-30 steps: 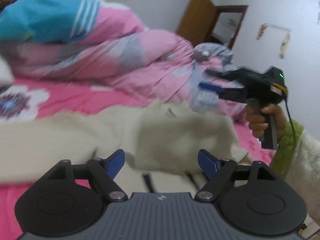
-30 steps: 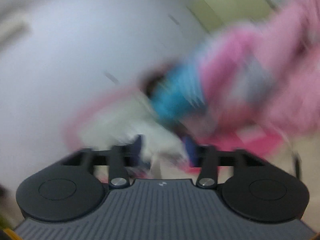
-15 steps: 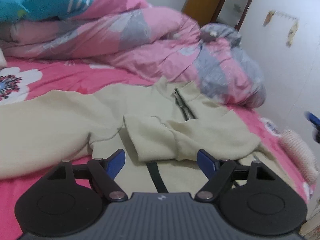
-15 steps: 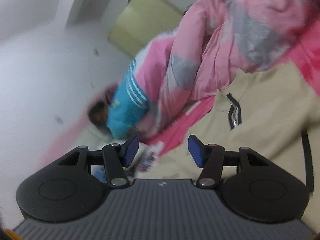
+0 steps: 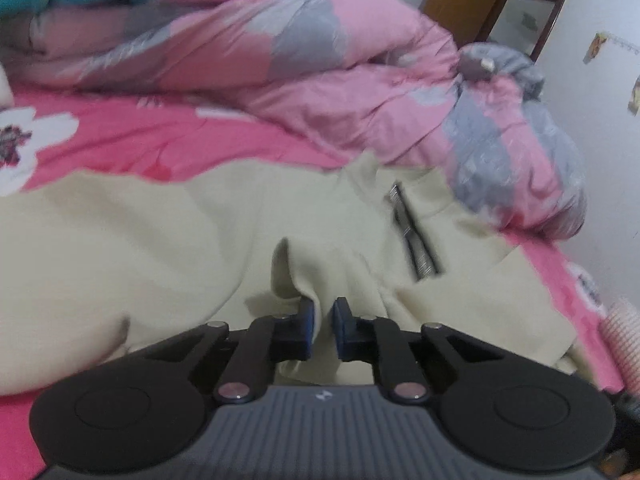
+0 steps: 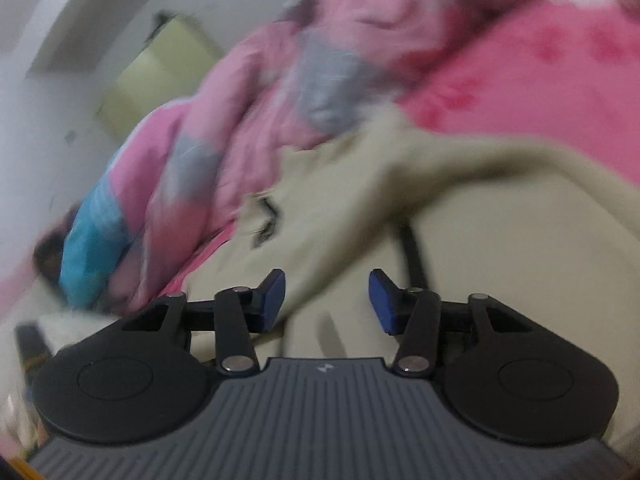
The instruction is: Fold clothes
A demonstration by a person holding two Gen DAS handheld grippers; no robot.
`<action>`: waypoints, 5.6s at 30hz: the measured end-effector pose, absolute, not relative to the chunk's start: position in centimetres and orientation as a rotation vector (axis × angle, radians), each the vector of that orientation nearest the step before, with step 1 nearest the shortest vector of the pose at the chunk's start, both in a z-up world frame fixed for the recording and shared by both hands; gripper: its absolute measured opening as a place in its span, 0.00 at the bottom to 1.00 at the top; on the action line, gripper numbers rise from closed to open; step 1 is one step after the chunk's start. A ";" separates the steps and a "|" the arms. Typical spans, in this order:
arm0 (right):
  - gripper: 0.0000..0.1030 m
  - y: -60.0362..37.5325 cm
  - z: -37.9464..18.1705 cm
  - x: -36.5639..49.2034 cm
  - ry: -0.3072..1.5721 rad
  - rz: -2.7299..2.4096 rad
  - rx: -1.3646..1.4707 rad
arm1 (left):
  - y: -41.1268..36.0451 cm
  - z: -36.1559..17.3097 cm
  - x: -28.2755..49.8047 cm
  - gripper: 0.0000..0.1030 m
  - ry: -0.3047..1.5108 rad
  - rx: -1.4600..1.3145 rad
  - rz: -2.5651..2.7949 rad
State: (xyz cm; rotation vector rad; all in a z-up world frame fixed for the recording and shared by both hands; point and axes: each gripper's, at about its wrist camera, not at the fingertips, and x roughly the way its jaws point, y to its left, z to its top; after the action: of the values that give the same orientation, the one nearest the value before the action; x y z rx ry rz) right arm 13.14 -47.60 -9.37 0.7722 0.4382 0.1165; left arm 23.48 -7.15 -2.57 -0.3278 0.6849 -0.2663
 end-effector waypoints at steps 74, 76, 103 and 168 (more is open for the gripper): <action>0.39 -51.9 -12.8 11.6 0.266 0.238 1.213 | -40.1 -2.9 45.5 0.10 0.972 -0.182 -0.635; 0.39 -51.9 -13.0 11.5 0.259 0.239 1.226 | -37.1 -3.9 46.1 0.10 0.949 -0.389 -0.698; 0.00 -55.8 -15.0 12.1 -0.016 0.052 1.495 | -36.2 -10.3 47.9 0.07 0.901 -0.706 -0.796; 0.21 -38.0 -3.4 0.2 0.873 0.251 0.174 | -9.7 -2.8 4.7 0.67 0.625 0.187 -0.584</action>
State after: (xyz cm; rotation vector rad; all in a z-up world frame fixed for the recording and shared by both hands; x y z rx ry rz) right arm 0.20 -37.97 -3.39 0.1738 0.8727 0.2510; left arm 4.66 -9.65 -2.83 0.1870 0.6254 -0.5837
